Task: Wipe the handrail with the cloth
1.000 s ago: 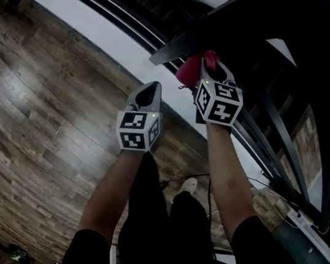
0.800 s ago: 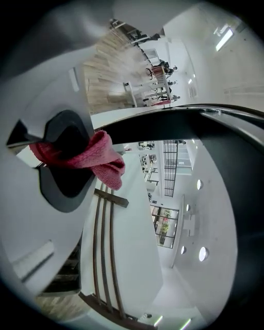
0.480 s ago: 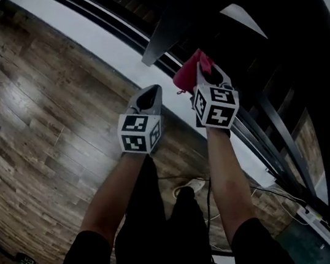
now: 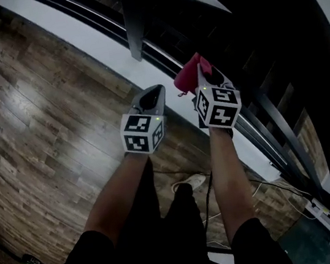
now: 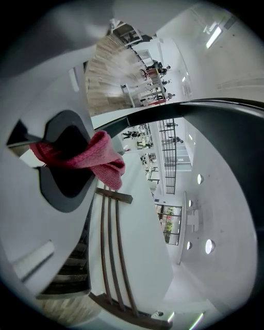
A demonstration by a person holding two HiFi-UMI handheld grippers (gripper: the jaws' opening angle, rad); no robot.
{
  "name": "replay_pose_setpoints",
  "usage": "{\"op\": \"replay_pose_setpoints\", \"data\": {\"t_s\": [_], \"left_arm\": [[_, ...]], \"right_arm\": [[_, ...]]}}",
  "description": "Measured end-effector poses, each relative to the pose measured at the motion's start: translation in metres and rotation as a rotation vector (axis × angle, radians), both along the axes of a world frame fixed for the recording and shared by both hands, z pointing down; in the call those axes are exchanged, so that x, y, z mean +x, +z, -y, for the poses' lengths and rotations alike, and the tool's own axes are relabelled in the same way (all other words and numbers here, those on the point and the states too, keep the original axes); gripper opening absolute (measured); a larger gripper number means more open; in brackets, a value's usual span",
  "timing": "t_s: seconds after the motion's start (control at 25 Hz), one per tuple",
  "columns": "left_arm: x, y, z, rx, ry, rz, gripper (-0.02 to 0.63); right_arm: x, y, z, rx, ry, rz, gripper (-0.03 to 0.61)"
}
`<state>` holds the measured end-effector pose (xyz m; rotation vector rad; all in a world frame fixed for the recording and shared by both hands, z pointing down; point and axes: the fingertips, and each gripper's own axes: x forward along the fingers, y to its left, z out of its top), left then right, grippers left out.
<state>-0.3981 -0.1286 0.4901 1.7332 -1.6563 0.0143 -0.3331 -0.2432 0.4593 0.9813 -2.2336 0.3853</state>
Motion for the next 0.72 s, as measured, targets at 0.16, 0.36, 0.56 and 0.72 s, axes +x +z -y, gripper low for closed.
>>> {"op": "replay_pose_setpoints", "data": {"t_s": [0.16,0.36,0.56,0.72], "left_arm": [[0.015,-0.003,-0.001,0.001,0.027,0.02,-0.002],[0.039,0.0,-0.002,-0.013,0.057,0.012,-0.002],[0.059,-0.001,-0.003,-0.025,0.06,0.002,-0.002],[0.081,-0.003,-0.009,-0.027,0.108,0.023,-0.002]], "right_arm": [[0.027,0.001,-0.006,0.004,0.028,0.004,0.052],[0.056,0.001,-0.015,-0.004,0.072,0.048,0.052],[0.086,0.002,-0.022,-0.003,0.102,0.036,0.052],[0.117,0.003,-0.023,-0.017,0.15,0.045,0.052]]}}
